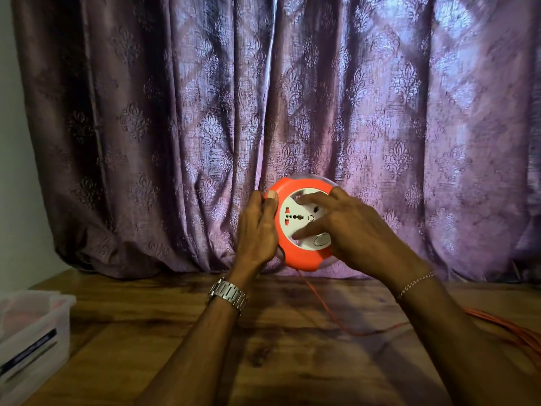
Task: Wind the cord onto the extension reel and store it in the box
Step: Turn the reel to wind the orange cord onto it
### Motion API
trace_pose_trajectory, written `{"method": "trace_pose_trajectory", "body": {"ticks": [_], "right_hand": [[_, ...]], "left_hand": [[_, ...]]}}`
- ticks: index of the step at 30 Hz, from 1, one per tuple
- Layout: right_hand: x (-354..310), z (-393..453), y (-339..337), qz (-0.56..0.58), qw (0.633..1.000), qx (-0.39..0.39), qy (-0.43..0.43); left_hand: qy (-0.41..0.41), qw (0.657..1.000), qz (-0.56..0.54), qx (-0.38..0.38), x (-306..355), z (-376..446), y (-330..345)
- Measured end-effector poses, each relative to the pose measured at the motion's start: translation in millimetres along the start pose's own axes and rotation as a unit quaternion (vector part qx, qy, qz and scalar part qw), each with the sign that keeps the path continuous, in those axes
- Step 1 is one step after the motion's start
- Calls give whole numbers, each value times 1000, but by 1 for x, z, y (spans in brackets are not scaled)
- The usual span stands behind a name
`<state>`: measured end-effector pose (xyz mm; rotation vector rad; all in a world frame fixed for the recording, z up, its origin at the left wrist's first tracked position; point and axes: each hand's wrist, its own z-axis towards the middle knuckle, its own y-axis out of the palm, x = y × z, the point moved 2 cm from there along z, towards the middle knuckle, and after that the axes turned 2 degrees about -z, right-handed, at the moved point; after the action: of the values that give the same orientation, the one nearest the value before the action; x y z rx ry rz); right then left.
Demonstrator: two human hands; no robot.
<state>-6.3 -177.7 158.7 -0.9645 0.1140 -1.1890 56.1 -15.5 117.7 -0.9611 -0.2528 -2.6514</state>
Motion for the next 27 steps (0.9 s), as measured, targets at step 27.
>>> {"method": "trace_pose_trajectory", "body": {"ticks": [27], "right_hand": [[0,0,-6,40,999,-2,4]], "left_hand": [[-1,1000,12,0,-4,3,3]]}}
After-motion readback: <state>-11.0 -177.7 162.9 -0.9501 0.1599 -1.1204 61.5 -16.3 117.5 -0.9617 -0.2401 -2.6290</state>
